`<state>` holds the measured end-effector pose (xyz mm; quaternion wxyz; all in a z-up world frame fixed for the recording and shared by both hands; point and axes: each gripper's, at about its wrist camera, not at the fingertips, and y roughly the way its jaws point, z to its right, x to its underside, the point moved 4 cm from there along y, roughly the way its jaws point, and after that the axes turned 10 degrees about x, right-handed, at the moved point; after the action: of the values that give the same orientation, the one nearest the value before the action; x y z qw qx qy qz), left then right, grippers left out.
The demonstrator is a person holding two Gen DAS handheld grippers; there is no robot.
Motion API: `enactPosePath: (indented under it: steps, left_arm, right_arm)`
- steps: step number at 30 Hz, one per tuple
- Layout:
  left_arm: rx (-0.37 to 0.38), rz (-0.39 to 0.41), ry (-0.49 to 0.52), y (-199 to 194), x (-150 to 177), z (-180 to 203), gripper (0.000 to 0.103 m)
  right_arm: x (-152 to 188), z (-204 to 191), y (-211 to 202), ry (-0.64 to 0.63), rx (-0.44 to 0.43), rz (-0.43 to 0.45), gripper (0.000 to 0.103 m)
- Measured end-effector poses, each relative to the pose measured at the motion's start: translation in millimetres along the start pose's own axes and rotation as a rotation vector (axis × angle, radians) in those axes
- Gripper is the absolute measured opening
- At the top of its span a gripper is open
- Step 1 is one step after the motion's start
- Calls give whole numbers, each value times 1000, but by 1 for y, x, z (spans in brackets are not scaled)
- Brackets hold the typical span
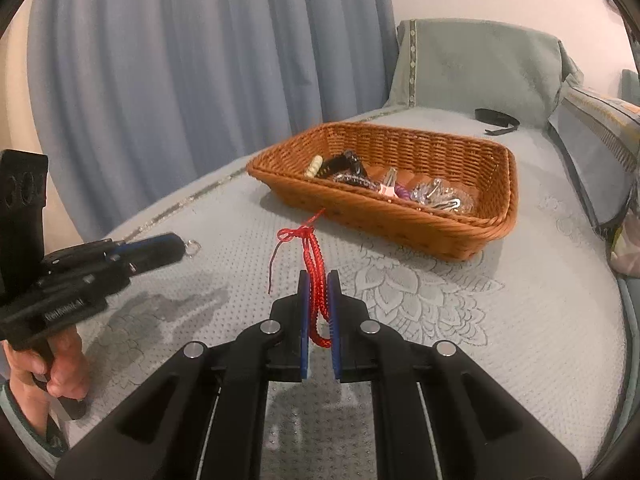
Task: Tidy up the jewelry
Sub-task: 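Carry the lanyard with the right tool into the basket while the left tool releases the ring there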
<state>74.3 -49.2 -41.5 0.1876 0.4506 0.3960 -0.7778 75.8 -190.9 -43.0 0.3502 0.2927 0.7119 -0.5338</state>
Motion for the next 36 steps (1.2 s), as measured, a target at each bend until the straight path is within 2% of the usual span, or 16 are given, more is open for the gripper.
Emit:
enactPosePath:
  steps: [6,9,13,17,19,24,26,28,31,35,36]
  left_arm:
    - [66,93,-24,-16,-21,10,8]
    - [79,121,-29,-16,-37,14,8]
    - [94,125,2,-1,-64,20,9]
    - [129,149,33,25,-106,24,9]
    - [118,143,38,45,-122,22,9]
    - [94,102,3,97,-143,7,9]
    - [99,60,-20,124,-144,-1,9]
    - [138,21,-40,143,-143,-7,9]
    - [130,-48,-50,175,-134,-13,9]
    - [141,-55,-93,181,-130,-21,10]
    - [153,-52,-109,178,-130,-24,19]
  right_arm:
    - [-10,4,-16,28,-5,51,7]
    - [-29,9,-31,42,-3,99,7]
    - [-59,20,-32,45,28,132,7]
    - [-93,38,-13,72,78,128,7]
    - [-104,48,2,94,93,104,7]
    - [-120,74,56,154,135,-20,7]
    - [-120,80,79,165,134,-86,7]
    - [-118,83,97,167,128,-138,7]
    - [-111,83,124,161,139,-224,7]
    - [-110,85,133,160,151,-249,7]
    - [-111,86,132,169,151,-248,8]
